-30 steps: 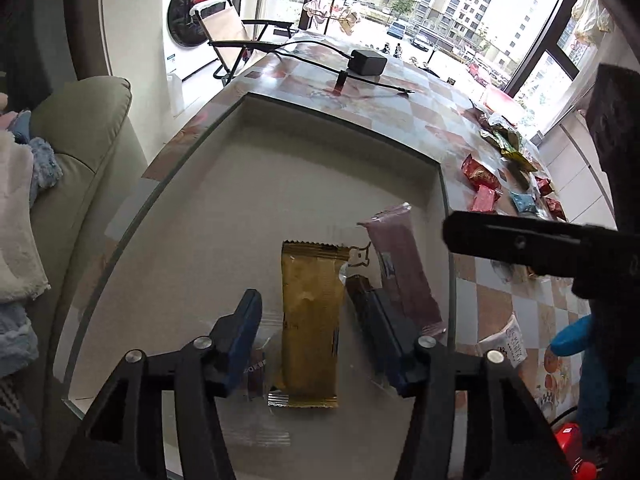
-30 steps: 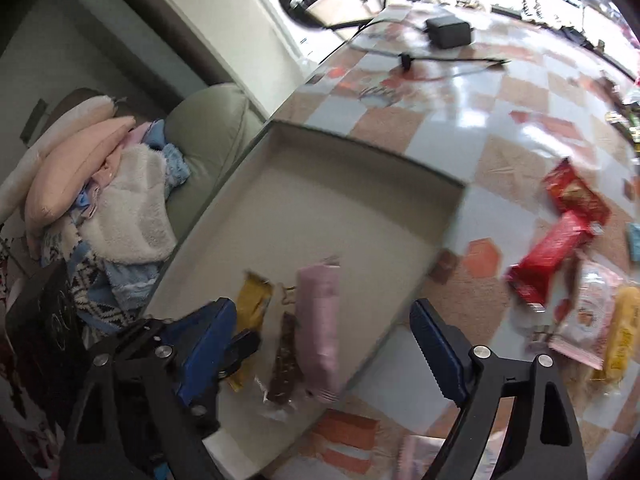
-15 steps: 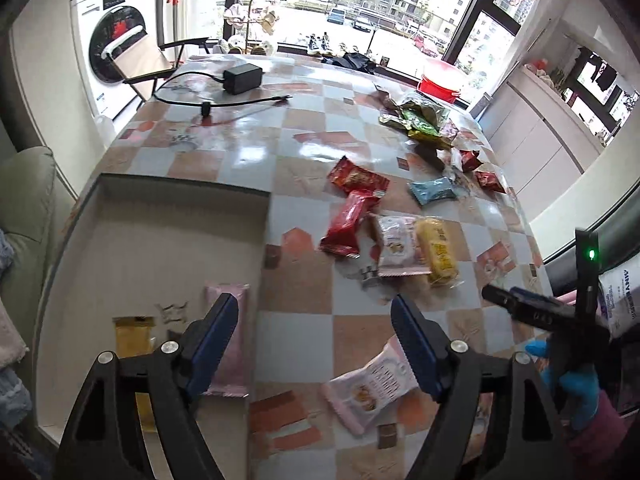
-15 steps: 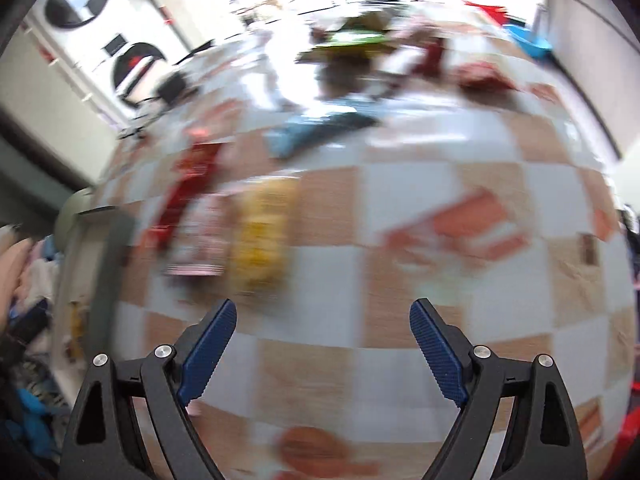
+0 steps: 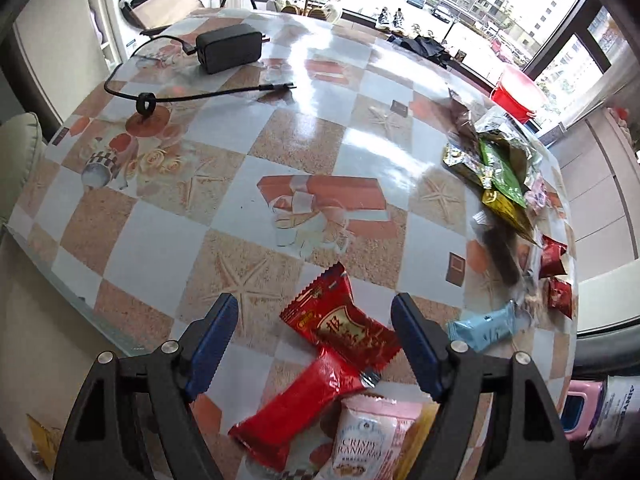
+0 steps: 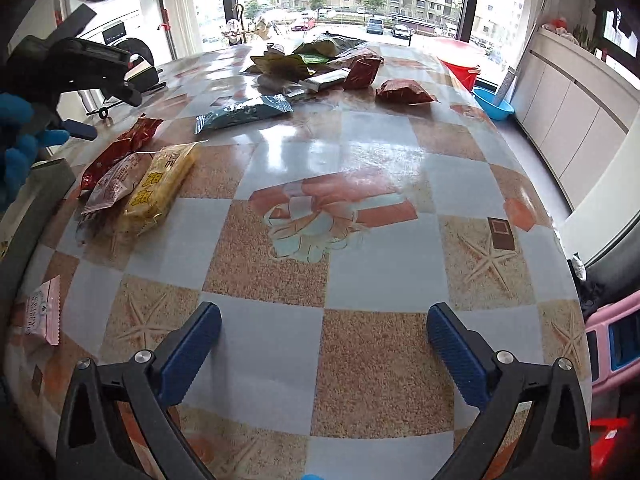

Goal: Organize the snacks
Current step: 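Grasp long red bar with left tool and lift it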

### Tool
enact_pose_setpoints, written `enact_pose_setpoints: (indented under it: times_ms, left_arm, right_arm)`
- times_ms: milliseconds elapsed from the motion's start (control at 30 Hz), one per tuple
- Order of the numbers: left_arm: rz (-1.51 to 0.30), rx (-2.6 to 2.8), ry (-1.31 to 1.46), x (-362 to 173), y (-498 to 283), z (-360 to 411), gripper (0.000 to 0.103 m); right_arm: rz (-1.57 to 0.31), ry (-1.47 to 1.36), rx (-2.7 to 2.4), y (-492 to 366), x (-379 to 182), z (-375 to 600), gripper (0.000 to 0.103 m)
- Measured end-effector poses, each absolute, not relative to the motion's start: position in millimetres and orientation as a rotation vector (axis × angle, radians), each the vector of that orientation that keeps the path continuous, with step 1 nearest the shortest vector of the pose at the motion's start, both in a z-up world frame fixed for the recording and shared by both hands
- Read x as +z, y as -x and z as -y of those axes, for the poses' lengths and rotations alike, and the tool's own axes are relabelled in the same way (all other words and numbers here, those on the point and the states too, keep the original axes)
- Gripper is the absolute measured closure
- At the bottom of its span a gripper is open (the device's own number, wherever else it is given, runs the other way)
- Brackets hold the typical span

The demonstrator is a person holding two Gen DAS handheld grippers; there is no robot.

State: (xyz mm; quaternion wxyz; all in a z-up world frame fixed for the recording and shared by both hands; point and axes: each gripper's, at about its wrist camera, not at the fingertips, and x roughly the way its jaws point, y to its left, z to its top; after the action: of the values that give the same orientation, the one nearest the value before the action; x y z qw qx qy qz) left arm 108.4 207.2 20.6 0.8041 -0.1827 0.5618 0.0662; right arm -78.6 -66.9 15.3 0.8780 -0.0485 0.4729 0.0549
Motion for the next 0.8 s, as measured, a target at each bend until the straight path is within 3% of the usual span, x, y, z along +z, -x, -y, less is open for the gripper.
enact_pose_setpoints:
  times_ms: [100, 133, 200, 333, 567, 600, 667, 700, 733, 800]
  left_arm:
    - [-1.236, 0.140, 0.358, 6.6, -107.0, -198.8, 0.039]
    - [-1.226, 0.113, 0.301, 6.6, -103.5, -189.5, 0.054]
    - [-1.214, 0.064, 0.176, 6.7, -92.0, -168.1, 0.064]
    - [-1.182, -0.106, 0.033, 7.3, -39.9, -119.1, 0.067]
    - [-1.178, -0.345, 0.073, 19.6, 40.7, -71.7, 0.067]
    - [-1.137, -0.334, 0.067, 29.7, 46.2, -74.1, 0.066]
    - [-1.062, -0.307, 0.034, 49.8, 55.6, -84.7, 0.047]
    - [-1.032, -0.272, 0.012, 59.0, 58.0, -92.3, 0.022]
    - [-1.002, -0.215, -0.003, 66.8, 58.4, -102.0, 0.015]
    - [-0.990, -0.099, 0.001, 73.5, 48.9, -122.1, 0.015]
  right_arm:
    - [-0.983, 0.102, 0.119, 82.4, 10.8, 66.0, 0.000]
    - [-0.982, 0.102, 0.120, 83.8, 9.2, 65.8, 0.000]
    - [-0.982, 0.100, 0.122, 80.0, 4.9, 65.0, 0.000]
    - [-0.980, 0.094, 0.126, 80.4, 4.6, 65.8, 0.000]
    - [-0.980, 0.093, 0.127, 80.5, 5.1, 66.1, 0.000]
    - [-0.980, 0.093, 0.127, 80.7, 5.1, 66.1, 0.000]
    - [-0.980, 0.092, 0.128, 81.0, 5.2, 66.2, 0.000]
    - [-0.980, 0.093, 0.127, 81.5, 5.3, 66.2, 0.000]
    - [-0.980, 0.094, 0.127, 81.4, 5.2, 65.9, 0.000]
    - [-0.982, 0.102, 0.123, 81.1, 5.0, 65.2, 0.000]
